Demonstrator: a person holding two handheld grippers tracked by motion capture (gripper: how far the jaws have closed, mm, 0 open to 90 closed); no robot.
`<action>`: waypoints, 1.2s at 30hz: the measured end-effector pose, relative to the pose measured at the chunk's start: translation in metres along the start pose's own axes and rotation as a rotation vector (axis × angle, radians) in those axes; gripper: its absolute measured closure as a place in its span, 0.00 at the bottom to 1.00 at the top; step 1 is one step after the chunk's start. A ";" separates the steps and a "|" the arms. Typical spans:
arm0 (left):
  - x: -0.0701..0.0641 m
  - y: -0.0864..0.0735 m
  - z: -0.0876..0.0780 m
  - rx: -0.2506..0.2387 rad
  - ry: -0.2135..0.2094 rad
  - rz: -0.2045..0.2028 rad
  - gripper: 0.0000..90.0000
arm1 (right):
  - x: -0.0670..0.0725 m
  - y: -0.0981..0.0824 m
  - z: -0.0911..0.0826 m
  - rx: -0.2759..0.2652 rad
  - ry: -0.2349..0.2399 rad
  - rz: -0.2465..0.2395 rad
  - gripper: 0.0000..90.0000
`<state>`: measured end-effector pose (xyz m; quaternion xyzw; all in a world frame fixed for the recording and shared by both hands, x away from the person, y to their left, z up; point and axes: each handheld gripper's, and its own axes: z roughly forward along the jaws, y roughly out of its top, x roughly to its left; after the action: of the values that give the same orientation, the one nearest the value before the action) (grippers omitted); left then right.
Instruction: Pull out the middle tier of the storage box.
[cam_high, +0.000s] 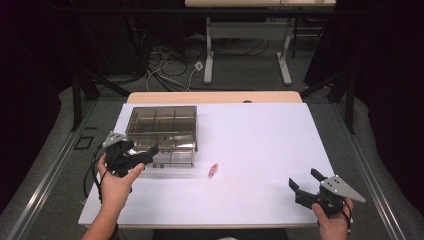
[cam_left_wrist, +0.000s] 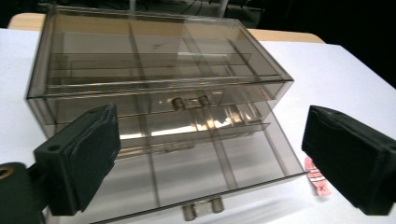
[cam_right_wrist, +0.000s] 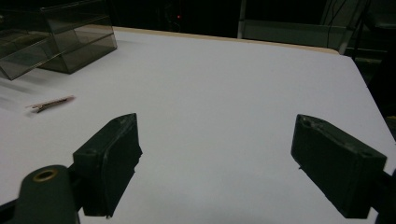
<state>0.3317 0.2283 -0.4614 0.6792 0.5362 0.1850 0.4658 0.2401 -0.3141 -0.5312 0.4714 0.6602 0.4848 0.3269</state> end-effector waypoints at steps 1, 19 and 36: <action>-0.002 0.000 0.001 0.000 -0.004 0.002 0.04 | 0.000 0.000 0.000 -0.003 -0.002 -0.001 0.17; -0.040 -0.006 0.022 0.020 -0.092 0.044 0.00 | 0.002 0.000 0.003 -0.017 0.013 -0.003 0.17; -0.070 -0.015 0.049 0.047 -0.152 0.046 0.02 | 0.002 0.000 0.002 -0.004 0.023 -0.003 0.17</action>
<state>0.3350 0.1434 -0.4809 0.7141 0.4877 0.1308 0.4848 0.2417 -0.3118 -0.5316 0.4643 0.6635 0.4910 0.3210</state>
